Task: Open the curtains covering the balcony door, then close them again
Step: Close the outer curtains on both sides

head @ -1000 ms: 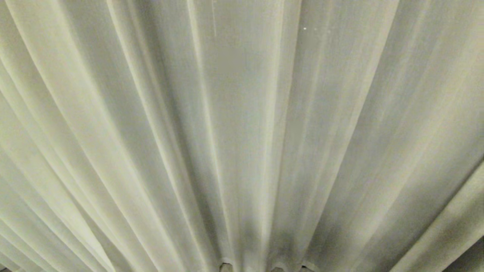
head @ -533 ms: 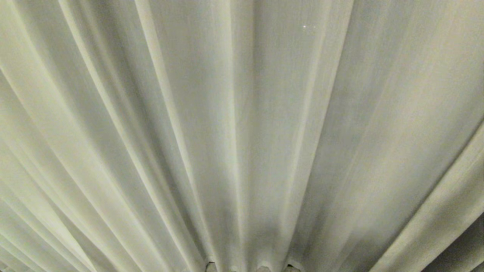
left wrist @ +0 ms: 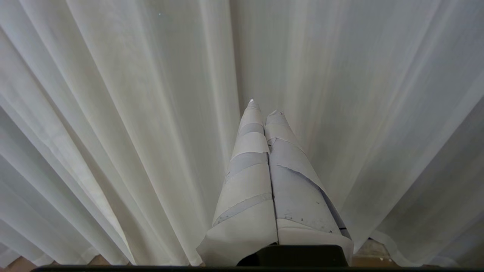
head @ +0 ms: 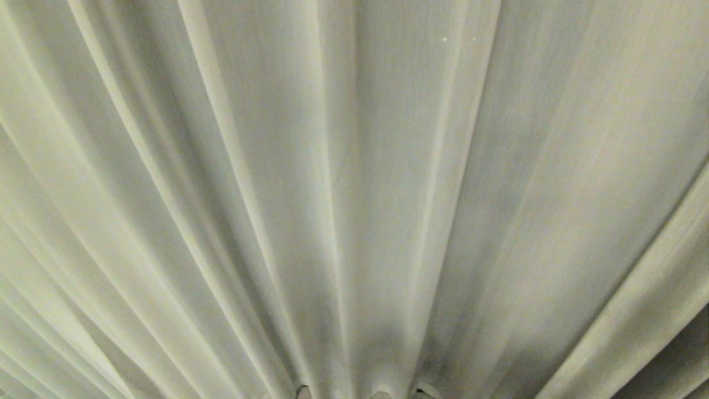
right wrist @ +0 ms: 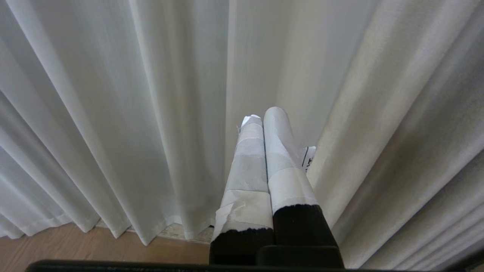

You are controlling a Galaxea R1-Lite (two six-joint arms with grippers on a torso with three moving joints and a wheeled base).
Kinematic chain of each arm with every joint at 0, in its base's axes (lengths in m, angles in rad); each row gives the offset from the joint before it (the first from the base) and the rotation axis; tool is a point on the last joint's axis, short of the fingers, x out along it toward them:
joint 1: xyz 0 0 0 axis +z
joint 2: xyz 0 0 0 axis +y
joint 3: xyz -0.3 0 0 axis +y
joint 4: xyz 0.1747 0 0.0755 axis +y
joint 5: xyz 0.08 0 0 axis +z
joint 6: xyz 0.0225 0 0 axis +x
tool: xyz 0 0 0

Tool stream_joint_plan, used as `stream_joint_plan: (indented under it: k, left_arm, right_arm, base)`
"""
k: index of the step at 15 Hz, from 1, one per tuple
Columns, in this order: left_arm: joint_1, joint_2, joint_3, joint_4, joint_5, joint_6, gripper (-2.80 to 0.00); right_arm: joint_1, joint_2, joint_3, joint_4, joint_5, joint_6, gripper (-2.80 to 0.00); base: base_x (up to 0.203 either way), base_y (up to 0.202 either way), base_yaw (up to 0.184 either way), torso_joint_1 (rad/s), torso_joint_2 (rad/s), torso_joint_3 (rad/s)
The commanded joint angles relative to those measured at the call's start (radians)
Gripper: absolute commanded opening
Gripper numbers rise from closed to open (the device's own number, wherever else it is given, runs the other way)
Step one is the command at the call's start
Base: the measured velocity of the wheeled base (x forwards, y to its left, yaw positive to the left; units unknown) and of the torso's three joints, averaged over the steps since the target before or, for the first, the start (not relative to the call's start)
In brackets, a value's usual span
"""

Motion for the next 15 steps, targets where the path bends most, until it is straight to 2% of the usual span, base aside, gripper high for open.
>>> stream_joint_plan:
  k: [1, 15]
  left_arm:
    - [0.000, -0.002, 0.000, 0.000, 0.000, 0.000, -2.80]
    - [0.000, -0.002, 0.000, 0.000, 0.000, 0.000, -2.80]
  right_arm:
    - [0.000, 0.000, 0.000, 0.000, 0.000, -0.001, -2.80]
    - [0.000, 0.000, 0.000, 0.000, 0.002, 0.001, -2.80]
  base:
    - [0.000, 0.000, 0.000, 0.000, 0.00, 0.000]
    - [0.000, 0.000, 0.000, 0.000, 0.00, 0.000]
